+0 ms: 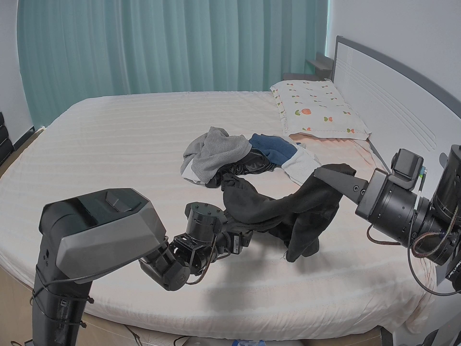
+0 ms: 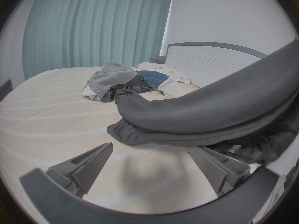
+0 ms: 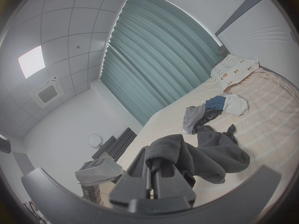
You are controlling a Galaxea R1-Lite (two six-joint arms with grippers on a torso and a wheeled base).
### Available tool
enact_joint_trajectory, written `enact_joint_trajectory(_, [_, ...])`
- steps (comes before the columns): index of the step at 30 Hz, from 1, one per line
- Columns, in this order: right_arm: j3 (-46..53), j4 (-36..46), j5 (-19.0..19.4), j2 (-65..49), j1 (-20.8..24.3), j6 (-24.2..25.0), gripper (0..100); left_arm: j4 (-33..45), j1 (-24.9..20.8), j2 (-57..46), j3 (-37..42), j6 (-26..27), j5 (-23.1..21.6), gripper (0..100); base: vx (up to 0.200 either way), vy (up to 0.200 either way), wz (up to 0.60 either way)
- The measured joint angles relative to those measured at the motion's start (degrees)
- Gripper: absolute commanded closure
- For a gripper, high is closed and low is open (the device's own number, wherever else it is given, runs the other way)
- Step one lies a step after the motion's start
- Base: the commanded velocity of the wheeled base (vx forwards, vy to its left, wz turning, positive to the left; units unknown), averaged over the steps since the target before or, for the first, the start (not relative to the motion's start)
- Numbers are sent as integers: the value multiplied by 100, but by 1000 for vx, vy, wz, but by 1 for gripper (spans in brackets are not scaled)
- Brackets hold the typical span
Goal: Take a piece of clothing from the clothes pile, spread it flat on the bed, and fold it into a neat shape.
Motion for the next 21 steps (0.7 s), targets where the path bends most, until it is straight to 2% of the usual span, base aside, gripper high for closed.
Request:
enact_joint_trajectory(14, [0, -27, 56, -91, -185, 39, 100, 354, 144, 931, -1180, -293, 180, 0, 0, 0, 0])
enact_joint_trajectory(15, [7, -27, 59, -77, -211, 44, 100, 373, 150, 984, -1262, -373, 178, 100, 0, 0, 0])
enact_joint_trajectory(21, [44, -22, 66, 17, -323, 72, 100, 419, 194, 1128, -1513, -895, 169, 100, 0, 0, 0])
